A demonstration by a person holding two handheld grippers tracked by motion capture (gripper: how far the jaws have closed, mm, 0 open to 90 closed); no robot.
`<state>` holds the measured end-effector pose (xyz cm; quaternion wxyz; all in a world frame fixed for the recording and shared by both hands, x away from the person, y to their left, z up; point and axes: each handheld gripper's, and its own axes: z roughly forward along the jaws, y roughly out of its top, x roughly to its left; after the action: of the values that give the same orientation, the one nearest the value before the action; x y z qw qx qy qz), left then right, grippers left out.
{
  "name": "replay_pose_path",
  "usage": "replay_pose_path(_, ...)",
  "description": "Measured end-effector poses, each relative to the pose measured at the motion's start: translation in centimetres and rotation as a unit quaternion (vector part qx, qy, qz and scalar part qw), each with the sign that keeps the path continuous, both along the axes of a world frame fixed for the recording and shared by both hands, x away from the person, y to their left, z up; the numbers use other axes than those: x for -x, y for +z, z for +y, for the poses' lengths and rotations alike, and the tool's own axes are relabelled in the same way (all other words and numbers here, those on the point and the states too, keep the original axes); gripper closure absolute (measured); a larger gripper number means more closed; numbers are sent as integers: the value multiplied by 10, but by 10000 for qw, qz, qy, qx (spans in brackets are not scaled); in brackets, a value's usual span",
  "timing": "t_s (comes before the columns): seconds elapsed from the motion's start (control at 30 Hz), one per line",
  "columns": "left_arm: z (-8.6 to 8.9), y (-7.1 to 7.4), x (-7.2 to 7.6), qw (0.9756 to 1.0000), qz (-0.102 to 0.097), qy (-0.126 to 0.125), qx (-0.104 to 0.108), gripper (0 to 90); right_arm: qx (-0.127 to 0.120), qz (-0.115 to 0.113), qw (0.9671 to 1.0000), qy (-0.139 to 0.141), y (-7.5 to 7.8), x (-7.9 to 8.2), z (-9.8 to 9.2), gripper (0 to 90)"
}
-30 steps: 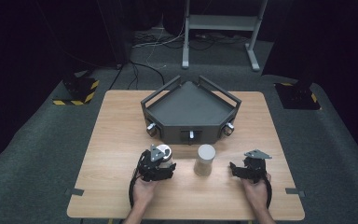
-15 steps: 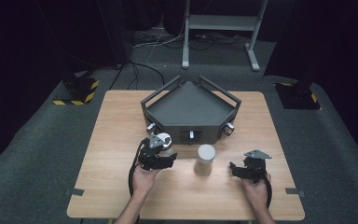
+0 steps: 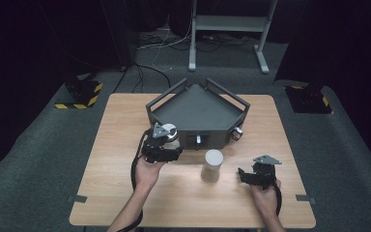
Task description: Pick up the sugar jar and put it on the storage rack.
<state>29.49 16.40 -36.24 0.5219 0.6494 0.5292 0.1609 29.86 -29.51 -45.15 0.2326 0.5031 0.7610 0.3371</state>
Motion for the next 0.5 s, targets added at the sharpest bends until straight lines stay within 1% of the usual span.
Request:
replay_pose_path(0.1,-5,6,-4,10000,-35,-12,-6,311,-1,1,10000,0,0,0,0,138)
replay_pose_path(0.17,-7,8,-6,10000,-46,-14,-11,311,-1,1,10000,-1,0,0,0,138)
replay_pose_path(0.3,-14,16,-13,9999,-104,1,-7,311,-1,1,10000,-1,0,0,0,138)
replay_pose_path(0.33,-14,16,-13,9999,-104,1,-7,311,0,0,10000,-1,0,0,0,138)
replay_pose_path(0.4,-16,19,-17,9999,-122,15,77,311,-1,-1,10000,-2,0,0,0,138)
replay_pose_path(0.5,-19,23,-20,9998,-153,36,124,311,0,1,10000,0,0,0,0,138)
